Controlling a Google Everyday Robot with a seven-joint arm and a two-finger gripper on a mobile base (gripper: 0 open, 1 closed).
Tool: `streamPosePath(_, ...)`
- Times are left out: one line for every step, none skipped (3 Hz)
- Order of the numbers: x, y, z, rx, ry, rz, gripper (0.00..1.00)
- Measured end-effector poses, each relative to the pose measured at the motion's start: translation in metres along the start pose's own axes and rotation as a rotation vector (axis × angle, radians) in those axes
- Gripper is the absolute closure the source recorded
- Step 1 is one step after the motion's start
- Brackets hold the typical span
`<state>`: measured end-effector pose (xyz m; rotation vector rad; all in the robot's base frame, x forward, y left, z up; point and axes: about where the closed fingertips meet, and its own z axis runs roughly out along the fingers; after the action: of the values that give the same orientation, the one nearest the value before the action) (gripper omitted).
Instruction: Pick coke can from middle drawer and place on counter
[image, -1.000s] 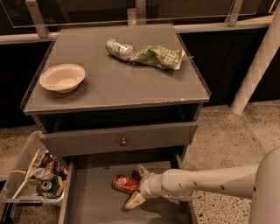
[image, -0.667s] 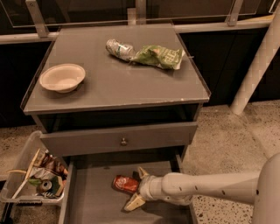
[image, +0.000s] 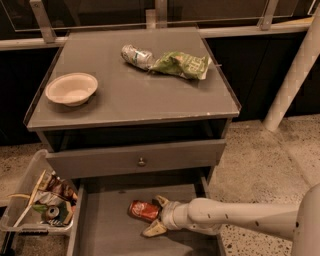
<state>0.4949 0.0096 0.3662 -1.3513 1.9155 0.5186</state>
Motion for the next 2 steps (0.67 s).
streamPosePath(0.0000,0.0000,0.0000,0.000,0.000,0.000,0.42)
streamPosePath(0.0000,0.0000,0.0000,0.000,0.000,0.000,0.64)
